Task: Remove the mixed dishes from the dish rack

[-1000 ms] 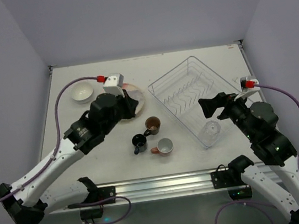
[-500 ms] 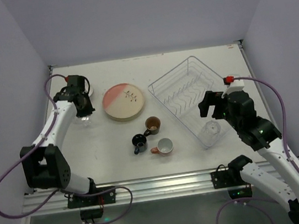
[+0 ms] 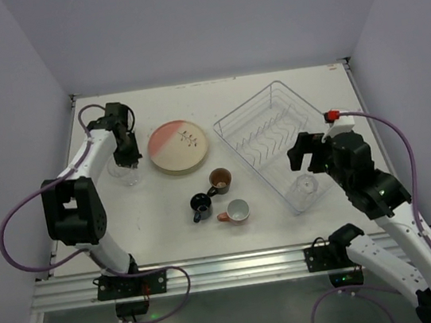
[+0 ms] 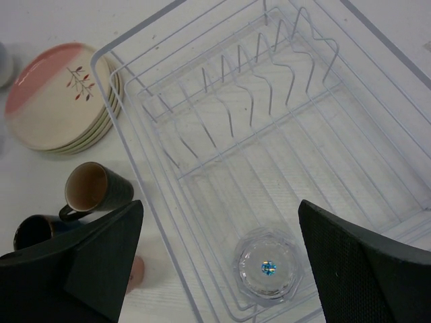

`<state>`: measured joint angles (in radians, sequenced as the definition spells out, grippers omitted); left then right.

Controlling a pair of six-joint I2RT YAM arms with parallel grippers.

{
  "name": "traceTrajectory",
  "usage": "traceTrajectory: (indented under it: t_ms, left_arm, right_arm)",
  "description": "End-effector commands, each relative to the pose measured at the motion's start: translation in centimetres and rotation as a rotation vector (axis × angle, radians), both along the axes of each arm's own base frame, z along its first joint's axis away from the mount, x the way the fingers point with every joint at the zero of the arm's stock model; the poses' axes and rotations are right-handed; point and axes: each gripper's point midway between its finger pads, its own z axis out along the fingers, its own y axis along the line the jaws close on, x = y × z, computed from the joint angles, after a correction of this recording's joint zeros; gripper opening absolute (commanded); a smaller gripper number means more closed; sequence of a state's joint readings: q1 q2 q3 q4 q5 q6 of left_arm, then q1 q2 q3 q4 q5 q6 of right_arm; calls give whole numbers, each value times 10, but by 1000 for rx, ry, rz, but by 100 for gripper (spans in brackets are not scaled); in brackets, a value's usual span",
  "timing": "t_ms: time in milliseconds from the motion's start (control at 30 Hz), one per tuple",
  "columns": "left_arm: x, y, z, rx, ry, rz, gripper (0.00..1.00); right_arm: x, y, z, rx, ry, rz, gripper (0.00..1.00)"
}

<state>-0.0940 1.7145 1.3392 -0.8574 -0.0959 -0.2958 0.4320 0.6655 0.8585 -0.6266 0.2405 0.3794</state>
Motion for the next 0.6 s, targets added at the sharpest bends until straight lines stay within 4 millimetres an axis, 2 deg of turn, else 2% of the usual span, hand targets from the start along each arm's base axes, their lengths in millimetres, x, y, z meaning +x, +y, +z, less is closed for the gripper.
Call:
traceTrajectory:
  t_ms: [0,233,333,367,467,533,567]
  left_arm:
    - [1,-5,-3,-19,12,-56,3]
    - [-4,-5,-19,-12,40,-74,9]
    - [-2,-7,-8,-20,6,-76,27]
    - [-1,-7,0,-23,-24,-72,39]
    - [2,-11,16,-43,-82,-77,56]
    - [4,-14,30,-46,-127,-83,62]
    - [5,-15,37,-44,-146,-85,68]
  right_arm:
    - [-2,13,19,40,-67,78,99]
    - [-7,13,25,66,-110,87,99]
    - [-6,15,28,74,-123,98,99]
    - [-7,15,30,81,-135,102,99]
    - [-8,16,33,87,-153,111,99]
    - [-8,14,32,82,-150,100,99]
    - [-7,13,30,77,-143,94,99]
